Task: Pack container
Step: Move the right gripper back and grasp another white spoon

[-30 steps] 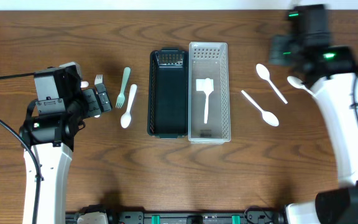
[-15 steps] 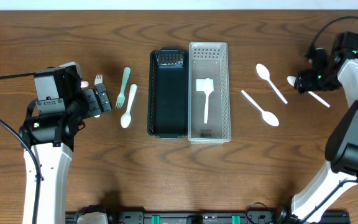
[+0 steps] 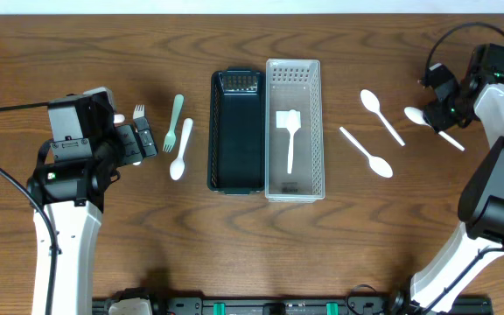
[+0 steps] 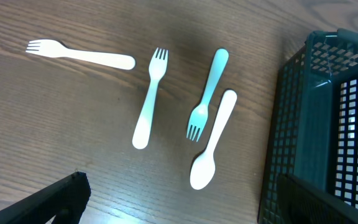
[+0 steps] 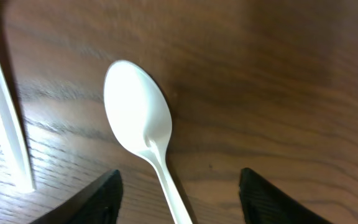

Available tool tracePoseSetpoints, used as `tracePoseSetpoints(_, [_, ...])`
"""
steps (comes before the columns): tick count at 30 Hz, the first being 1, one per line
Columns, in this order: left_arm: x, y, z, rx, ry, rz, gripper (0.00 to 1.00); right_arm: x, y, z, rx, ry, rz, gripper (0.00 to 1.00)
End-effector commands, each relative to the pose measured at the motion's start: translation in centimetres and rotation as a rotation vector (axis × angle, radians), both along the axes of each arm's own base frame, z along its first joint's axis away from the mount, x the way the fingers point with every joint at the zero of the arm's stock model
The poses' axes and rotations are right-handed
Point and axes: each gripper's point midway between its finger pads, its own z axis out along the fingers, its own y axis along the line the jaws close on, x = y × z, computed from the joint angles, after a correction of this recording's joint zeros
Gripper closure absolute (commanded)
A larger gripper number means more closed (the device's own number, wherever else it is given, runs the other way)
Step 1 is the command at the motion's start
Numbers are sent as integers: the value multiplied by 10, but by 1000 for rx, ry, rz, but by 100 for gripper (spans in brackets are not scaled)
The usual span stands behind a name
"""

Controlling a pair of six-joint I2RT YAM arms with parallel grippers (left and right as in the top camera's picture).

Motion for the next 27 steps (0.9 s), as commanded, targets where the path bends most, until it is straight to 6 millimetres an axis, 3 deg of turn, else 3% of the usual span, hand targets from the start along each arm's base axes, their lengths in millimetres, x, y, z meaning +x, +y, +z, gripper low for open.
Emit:
tracePoseSetpoints(1, [3, 4, 6, 22, -13, -2, 2, -9, -8, -23, -28, 68, 16, 43])
tracePoseSetpoints(11, [3, 4, 6, 22, -13, -2, 2, -16, -15, -35, -33, 107, -21, 57])
tracePoseSetpoints(18, [3, 4, 6, 22, -13, -2, 2, -21, -16, -40, -3, 119, -90, 60])
tracePoseSetpoints(27, [3, 4, 6, 22, -13, -2, 2, -44, -7, -60, 38, 183, -168, 71])
